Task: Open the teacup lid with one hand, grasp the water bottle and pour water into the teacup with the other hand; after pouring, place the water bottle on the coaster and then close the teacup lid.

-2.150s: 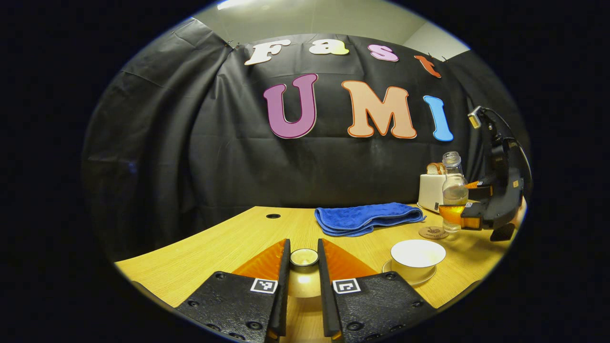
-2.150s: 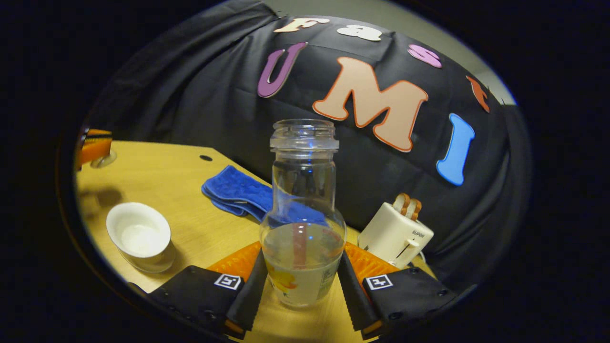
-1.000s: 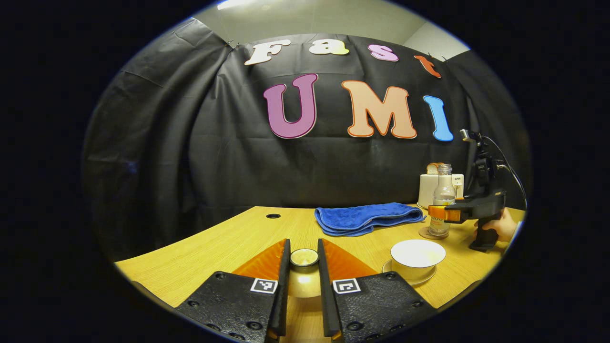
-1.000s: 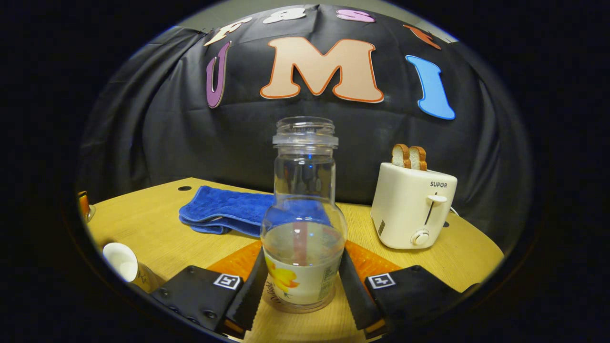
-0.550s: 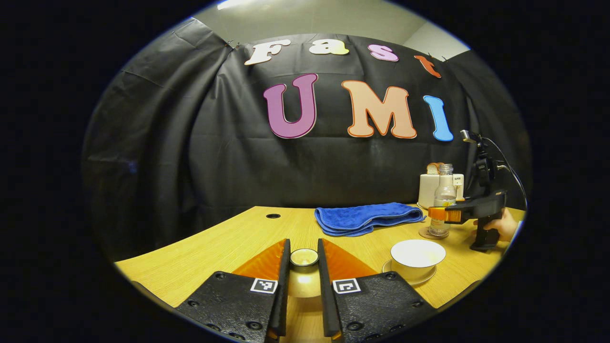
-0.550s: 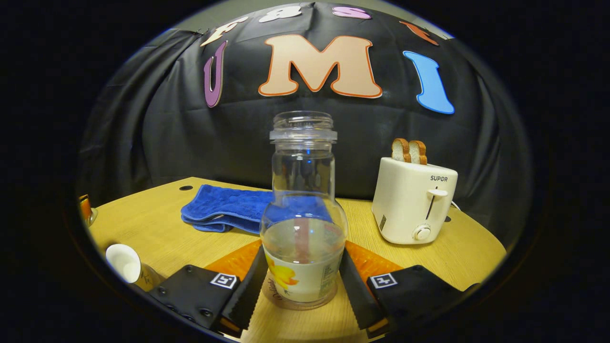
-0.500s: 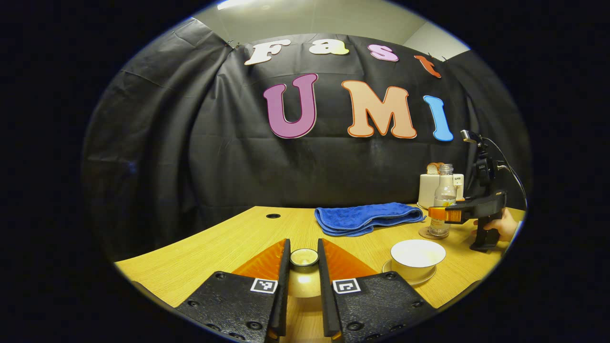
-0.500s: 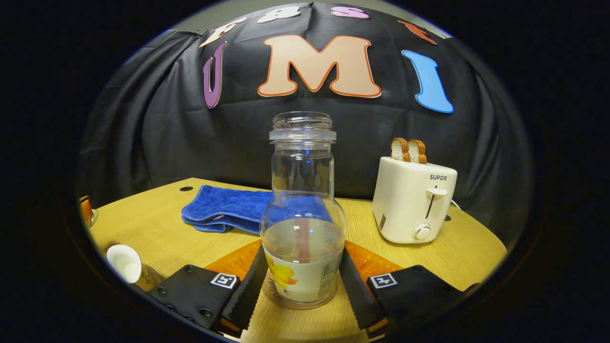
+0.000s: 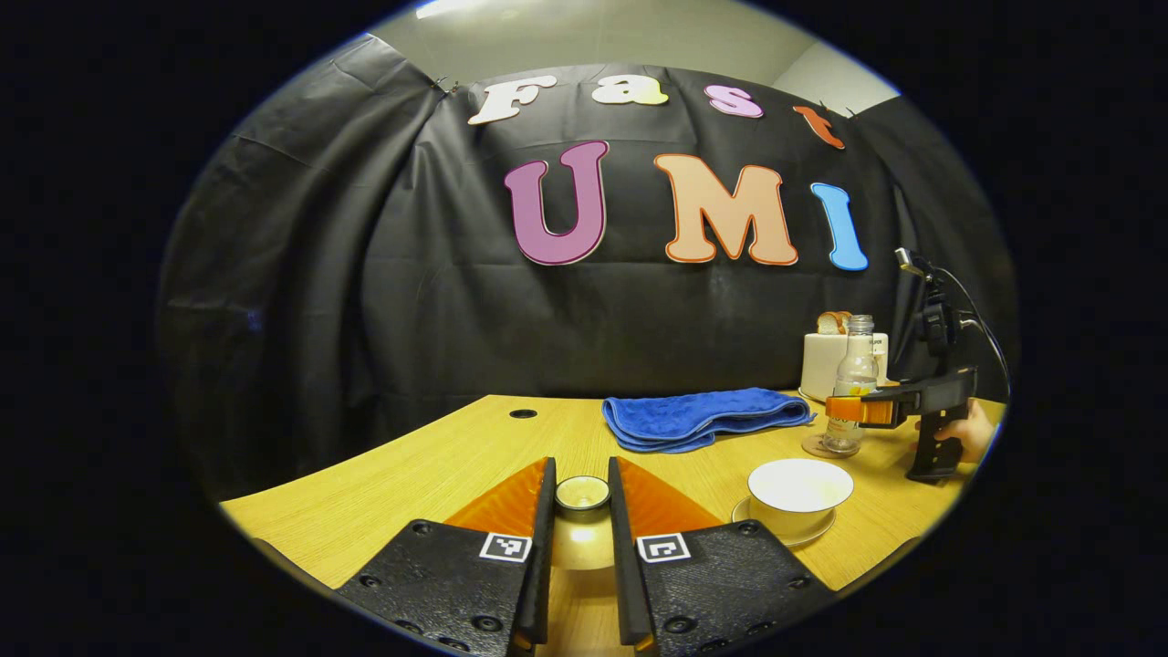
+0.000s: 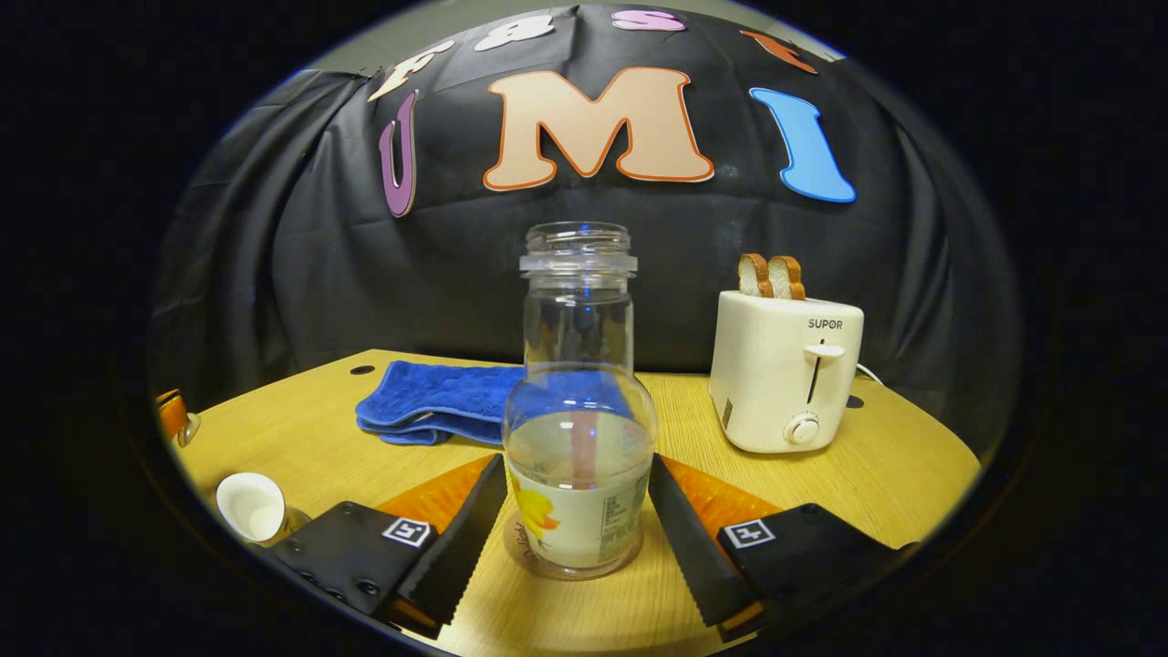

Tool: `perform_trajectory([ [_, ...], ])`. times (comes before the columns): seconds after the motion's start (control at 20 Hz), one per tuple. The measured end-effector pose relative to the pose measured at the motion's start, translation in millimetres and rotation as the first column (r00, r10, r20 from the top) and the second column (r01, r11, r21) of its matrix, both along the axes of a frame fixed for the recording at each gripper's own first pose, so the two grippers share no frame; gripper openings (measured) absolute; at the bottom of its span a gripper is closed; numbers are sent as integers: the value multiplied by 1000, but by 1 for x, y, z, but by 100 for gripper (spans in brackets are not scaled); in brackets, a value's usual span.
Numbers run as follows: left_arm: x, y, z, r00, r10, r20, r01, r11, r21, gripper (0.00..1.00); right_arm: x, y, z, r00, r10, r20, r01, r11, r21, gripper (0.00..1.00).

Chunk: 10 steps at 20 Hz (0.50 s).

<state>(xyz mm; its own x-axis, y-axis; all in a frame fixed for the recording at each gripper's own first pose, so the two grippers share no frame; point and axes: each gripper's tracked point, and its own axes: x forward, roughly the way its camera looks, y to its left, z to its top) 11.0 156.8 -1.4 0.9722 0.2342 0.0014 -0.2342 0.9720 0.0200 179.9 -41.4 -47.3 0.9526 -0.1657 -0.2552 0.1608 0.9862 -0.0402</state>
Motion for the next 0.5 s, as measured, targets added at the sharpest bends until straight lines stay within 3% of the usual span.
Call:
perform_trajectory([
  [0.5, 16, -24, -1, 999, -45, 0, 45, 999, -4, 28, -62, -2, 14, 999, -4, 54, 4, 1000, -4, 99],
])
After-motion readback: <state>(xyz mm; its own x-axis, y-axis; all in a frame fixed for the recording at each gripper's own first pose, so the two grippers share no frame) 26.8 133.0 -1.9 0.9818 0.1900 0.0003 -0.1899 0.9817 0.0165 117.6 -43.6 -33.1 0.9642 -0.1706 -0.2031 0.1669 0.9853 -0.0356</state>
